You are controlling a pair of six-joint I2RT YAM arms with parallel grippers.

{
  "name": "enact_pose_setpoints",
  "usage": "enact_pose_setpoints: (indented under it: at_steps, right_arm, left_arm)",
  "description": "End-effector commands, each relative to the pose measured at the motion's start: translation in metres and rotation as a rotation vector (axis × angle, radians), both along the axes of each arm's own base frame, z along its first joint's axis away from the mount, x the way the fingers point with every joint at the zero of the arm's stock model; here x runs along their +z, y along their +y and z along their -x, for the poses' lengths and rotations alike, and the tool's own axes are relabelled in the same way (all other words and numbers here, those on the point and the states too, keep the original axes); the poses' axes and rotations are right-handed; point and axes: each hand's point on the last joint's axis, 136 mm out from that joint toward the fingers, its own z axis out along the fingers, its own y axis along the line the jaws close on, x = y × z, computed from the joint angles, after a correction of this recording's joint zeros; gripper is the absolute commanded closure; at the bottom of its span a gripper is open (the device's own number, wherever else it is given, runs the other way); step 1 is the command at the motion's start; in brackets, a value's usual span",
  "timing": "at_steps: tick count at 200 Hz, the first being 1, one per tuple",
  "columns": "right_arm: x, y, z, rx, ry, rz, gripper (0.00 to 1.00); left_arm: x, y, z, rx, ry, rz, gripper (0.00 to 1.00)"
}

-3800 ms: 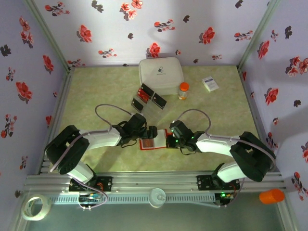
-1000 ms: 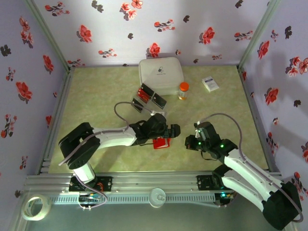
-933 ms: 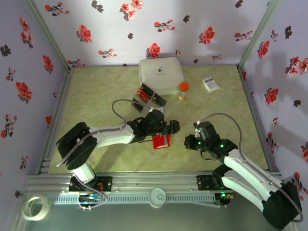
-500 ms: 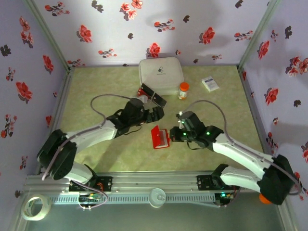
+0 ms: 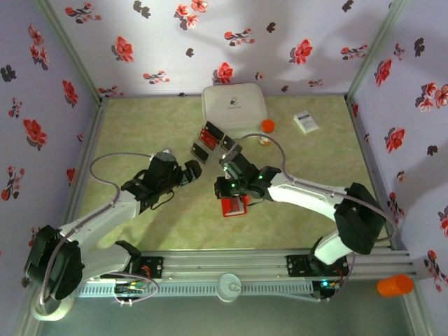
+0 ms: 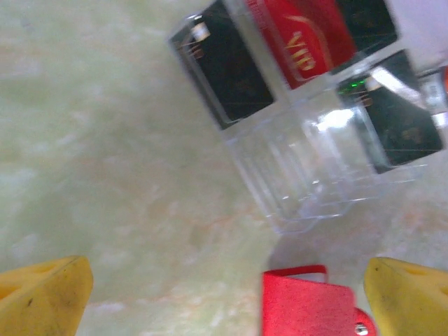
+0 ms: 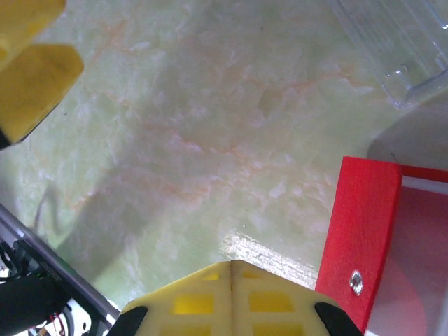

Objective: Put the credit cards into the card holder
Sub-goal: Close the card holder at the center of the table.

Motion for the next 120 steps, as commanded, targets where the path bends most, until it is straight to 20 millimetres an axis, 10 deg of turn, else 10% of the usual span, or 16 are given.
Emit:
enact_pose_setpoints:
  at_steps: [1,120]
  right_arm:
    - [-0.001,0.015,-0.006,0.031,-0.013,-0.003,0.98]
    - [-0.048,-0.043,-0.008,-0.065,-0.02,0.169,1.0]
  left_arm:
    - [-0.016,0.018,0.01,0.044,0.041,-0.052,0.0]
    - [-0.035,-0.006,0.016,-0.126,0.105,-0.119,0.0]
